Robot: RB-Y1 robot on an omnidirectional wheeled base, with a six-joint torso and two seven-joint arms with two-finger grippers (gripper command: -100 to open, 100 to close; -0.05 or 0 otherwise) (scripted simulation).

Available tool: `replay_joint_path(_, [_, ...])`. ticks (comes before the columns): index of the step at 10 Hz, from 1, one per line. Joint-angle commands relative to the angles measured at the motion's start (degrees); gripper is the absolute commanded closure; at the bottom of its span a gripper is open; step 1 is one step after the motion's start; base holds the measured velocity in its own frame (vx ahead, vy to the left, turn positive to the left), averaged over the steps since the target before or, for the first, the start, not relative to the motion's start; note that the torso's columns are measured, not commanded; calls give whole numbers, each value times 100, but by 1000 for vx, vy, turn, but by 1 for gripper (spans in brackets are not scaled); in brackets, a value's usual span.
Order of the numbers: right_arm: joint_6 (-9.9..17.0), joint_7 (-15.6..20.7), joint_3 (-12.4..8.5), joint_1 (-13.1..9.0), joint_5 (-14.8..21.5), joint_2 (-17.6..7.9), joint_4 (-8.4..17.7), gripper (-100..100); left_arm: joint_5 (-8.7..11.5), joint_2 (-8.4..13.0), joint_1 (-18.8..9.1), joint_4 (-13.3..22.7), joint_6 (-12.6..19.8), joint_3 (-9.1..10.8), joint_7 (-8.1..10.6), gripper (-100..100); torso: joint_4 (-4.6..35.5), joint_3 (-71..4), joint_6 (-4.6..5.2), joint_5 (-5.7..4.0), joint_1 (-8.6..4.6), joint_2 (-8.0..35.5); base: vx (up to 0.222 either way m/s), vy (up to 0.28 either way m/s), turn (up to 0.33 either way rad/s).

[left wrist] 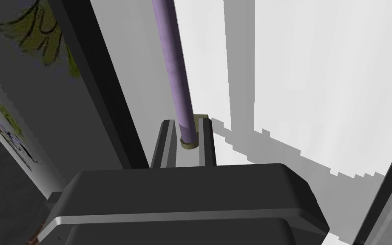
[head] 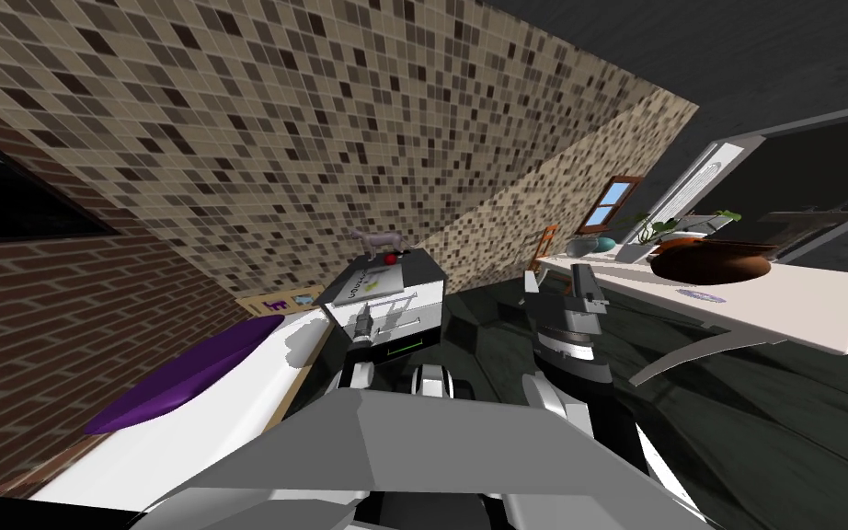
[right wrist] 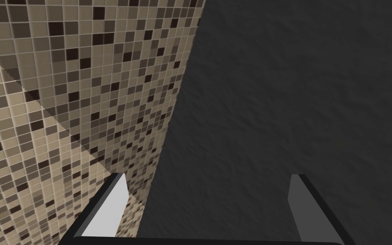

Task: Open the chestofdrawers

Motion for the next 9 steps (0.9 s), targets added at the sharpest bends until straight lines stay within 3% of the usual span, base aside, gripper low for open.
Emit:
replay_joint_path(1, [0,0,0,-1,0,0,0,0,-37,-40,327,-161,-51,-148,50,100,-3,2,3,2,-3,3,37,1,43])
replay_joint_path(3, [0,0,0,0,0,0,0,0,-78,-80,658,-390,-139,-318,109,100,-2,-3,-4,-1,-3,-5,63,3,74])
replay_joint_path(4, [0,0,0,0,0,0,0,0,-59,-41,527,-379,-123,-261,104,100,-5,-8,-6,0,2,-15,33,-5,22])
replay_joint_path(8, [1,0,1,-4,0,1,1,0,-72,4,661,-775,305,-313,147,100,37,31,0,-27,-35,57,-161,-68,11])
replay_joint_path(9, [1,0,2,-4,0,1,1,0,-70,0,641,-721,230,-305,142,100,33,18,0,-30,-43,35,-75,-52,5])
